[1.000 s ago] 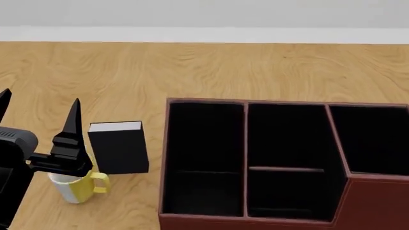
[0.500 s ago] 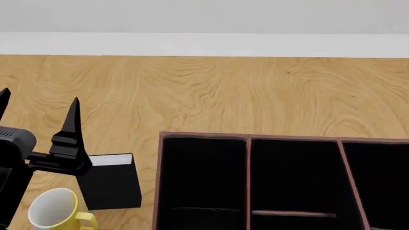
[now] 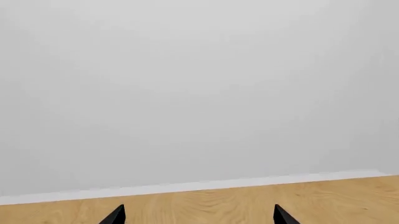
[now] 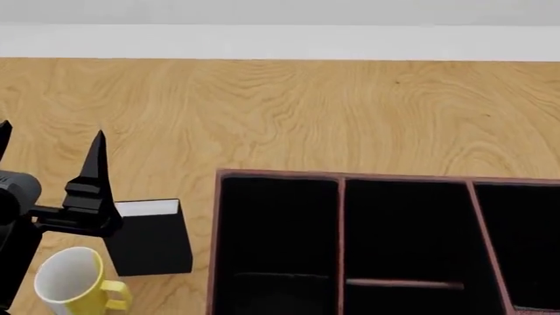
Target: Pick up the book and place it in the back compartment of the caddy.
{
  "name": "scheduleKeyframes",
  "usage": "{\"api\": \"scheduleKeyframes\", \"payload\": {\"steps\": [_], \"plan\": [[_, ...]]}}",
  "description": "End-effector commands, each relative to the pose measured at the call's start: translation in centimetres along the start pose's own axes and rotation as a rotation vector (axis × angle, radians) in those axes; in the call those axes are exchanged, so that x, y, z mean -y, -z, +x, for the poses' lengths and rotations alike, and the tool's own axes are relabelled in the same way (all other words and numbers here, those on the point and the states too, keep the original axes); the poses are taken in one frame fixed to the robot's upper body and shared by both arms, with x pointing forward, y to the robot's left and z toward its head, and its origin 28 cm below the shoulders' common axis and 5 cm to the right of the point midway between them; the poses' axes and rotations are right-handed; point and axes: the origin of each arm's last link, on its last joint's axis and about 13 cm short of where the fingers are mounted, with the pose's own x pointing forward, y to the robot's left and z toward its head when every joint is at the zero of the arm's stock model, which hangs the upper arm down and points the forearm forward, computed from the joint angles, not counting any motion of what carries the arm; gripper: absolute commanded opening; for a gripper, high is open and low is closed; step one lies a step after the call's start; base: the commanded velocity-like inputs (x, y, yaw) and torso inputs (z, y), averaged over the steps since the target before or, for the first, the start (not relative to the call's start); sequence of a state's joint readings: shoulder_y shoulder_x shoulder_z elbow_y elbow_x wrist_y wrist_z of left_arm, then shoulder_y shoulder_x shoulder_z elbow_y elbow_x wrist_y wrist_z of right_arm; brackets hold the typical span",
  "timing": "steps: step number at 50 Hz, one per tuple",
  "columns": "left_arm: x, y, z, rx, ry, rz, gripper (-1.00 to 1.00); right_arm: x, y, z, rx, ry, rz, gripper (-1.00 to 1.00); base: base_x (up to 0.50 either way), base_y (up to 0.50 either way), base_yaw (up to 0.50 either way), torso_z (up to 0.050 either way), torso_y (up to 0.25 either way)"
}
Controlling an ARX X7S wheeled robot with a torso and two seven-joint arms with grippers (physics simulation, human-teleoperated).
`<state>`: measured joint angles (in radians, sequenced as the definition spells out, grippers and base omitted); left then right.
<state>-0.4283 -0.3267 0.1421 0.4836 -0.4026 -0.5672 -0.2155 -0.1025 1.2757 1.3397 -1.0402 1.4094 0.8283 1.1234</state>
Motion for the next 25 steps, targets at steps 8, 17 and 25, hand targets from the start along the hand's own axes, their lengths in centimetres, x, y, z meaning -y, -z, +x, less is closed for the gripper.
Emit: {"api": "scheduleKeyframes", "payload": {"steps": [8, 17, 25], "plan": [[0.05, 0.07, 0.04, -0.008, 0.000, -0.002, 1.00, 0.14, 0.08, -0.11, -0.002, 0.002, -0.001, 1.00, 0.00, 0.00, 0.00, 0.000, -0.130], [0.08, -0.01, 0.00, -0.009, 0.003, 0.002, 1.00, 0.24, 0.00, -0.13, 0.000, 0.004, -0.002, 1.00, 0.00, 0.00, 0.00, 0.000, -0.131], [0.03, 0.03, -0.01, -0.010, 0.003, 0.005, 1.00, 0.20, -0.04, -0.13, 0.001, 0.002, -0.001, 1.00, 0.00, 0.00, 0.00, 0.000, -0.130]]}}
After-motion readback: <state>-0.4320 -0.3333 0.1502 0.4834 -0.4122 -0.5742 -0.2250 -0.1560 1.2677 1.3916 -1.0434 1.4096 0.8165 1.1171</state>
